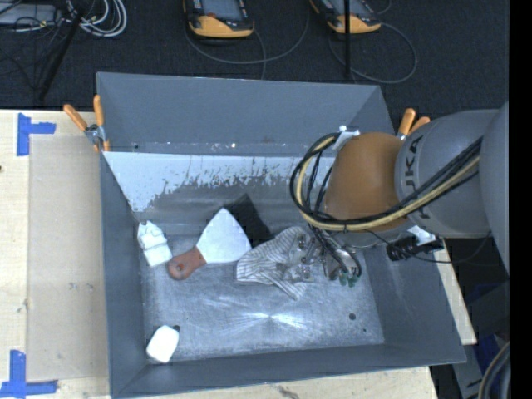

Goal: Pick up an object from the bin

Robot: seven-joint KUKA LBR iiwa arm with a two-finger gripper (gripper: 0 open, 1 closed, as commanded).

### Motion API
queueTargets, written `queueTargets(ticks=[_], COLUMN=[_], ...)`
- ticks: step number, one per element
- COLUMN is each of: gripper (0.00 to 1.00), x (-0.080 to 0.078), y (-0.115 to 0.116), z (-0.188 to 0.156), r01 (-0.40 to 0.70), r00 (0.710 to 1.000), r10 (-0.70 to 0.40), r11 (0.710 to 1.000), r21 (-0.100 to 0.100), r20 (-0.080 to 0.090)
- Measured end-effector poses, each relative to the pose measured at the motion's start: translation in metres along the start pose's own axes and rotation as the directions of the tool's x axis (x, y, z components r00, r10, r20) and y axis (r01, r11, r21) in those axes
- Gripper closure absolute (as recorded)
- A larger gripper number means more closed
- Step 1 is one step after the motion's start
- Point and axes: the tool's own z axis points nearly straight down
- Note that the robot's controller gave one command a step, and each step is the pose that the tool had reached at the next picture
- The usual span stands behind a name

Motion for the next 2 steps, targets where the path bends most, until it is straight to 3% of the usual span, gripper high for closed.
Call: queueTargets(ticks=[1,2], gripper=[0.00,1.00], x=[-0.0134,-0.0053], y=[0.0034,0.0045], z=[0.0269,0.0291], r01=[0.004,0.009], r00=[1.000,1.000], r10=[-0.004,-0.009], r11=[1.000,1.000], r21=[-0.001,-0.001], r20=[0.030,-0.008])
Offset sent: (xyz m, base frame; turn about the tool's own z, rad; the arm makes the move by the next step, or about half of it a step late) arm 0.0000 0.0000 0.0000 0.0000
